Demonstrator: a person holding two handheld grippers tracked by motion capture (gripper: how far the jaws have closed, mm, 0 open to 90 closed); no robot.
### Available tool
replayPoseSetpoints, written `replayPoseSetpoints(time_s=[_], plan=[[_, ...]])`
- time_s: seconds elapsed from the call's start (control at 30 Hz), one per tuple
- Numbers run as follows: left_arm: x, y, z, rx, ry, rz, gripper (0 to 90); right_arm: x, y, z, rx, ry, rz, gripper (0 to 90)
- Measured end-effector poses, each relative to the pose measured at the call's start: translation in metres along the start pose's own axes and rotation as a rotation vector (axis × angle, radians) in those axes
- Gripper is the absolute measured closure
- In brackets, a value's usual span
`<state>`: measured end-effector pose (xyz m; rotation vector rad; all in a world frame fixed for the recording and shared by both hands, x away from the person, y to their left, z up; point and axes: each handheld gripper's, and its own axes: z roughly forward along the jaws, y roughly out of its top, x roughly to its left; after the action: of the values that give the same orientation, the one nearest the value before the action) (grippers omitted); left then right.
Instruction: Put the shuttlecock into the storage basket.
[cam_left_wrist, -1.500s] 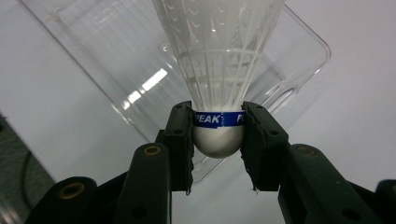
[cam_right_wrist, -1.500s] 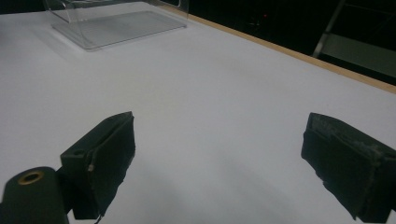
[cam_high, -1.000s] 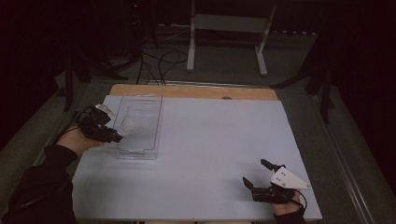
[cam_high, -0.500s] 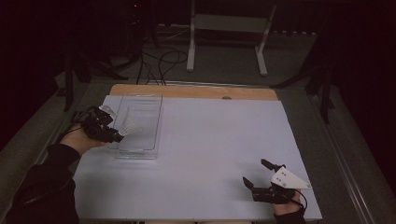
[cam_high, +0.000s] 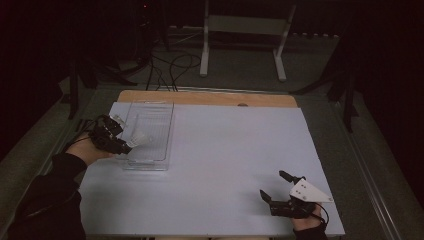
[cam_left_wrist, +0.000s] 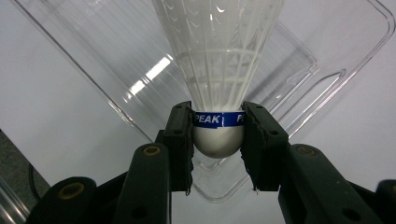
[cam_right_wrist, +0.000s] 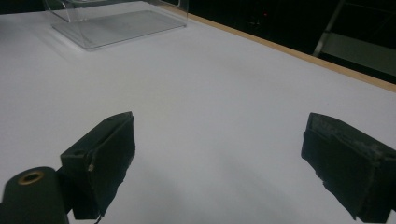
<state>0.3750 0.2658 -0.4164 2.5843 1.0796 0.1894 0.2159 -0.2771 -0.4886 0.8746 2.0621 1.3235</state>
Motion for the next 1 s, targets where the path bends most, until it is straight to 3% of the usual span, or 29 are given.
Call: replayPoseSetpoints(time_s=[0.7, 1.0], plan=[[0.003, 0.002, 0.002, 0.021, 0.001, -0.082, 62.1, 0.000, 0.000, 0.000, 0.000, 0.001, 0.001, 9.7], [-0.001, 0.004, -0.005, -0.024, 0.044, -0.139, 28.5, 0.000, 0.000, 0.000, 0.000, 0.001, 0.000, 9.7]])
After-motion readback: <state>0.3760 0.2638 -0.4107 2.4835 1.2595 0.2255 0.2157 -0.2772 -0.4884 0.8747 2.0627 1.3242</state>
